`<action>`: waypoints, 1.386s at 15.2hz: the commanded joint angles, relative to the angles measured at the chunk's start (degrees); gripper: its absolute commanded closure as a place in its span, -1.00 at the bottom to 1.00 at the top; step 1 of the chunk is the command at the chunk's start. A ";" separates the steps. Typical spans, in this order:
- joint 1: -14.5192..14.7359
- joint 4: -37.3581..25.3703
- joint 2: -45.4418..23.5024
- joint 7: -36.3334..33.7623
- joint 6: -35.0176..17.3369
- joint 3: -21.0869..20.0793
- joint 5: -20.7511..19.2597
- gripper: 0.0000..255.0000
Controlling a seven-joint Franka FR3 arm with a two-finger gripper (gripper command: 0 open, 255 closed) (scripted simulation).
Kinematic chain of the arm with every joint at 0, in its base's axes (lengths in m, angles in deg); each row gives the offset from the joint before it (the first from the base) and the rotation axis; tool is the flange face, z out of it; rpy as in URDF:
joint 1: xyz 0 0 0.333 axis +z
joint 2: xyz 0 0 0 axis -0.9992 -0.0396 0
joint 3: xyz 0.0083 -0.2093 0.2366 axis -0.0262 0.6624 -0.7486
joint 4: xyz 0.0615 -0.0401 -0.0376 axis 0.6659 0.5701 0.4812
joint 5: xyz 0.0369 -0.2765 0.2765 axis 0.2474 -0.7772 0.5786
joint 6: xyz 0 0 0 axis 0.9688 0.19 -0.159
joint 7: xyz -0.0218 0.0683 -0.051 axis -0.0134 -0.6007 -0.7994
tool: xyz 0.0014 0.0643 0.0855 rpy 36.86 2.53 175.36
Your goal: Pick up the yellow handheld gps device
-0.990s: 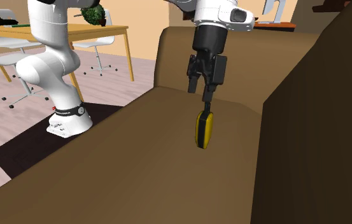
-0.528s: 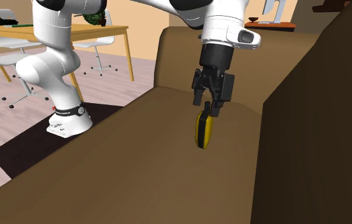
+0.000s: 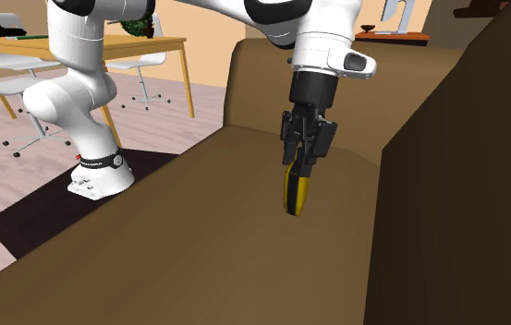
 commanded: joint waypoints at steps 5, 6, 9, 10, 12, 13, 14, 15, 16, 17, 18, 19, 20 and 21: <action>-0.03 0.16 -0.03 0.00 -0.08 0.02 -0.01 1.00; -0.03 -0.46 0.06 0.17 0.61 0.03 0.02 1.00; -0.04 -2.51 0.22 0.71 2.74 0.06 0.10 1.00; -0.05 -3.23 0.24 0.89 3.46 0.07 0.13 1.00; -0.08 -4.76 0.24 1.27 4.94 0.09 0.19 1.00; -0.09 -5.56 0.21 1.46 5.69 0.10 0.23 1.00; -0.11 -6.39 0.16 1.65 6.45 0.11 0.26 1.00; -0.13 -7.25 0.10 1.85 7.22 0.13 0.30 1.00; -0.15 -8.14 0.02 2.05 8.00 0.14 0.33 1.00; -0.18 -9.06 -0.09 2.26 8.79 0.15 0.37 1.00; -0.20 -10.02 -0.21 2.47 9.60 0.17 0.41 1.00; -0.24 -11.01 -0.36 2.68 10.42 0.18 0.46 1.00; -0.27 -12.04 -0.53 2.90 11.25 0.20 0.50 1.00; -0.28 -12.16 -0.54 2.93 11.36 0.20 0.50 1.00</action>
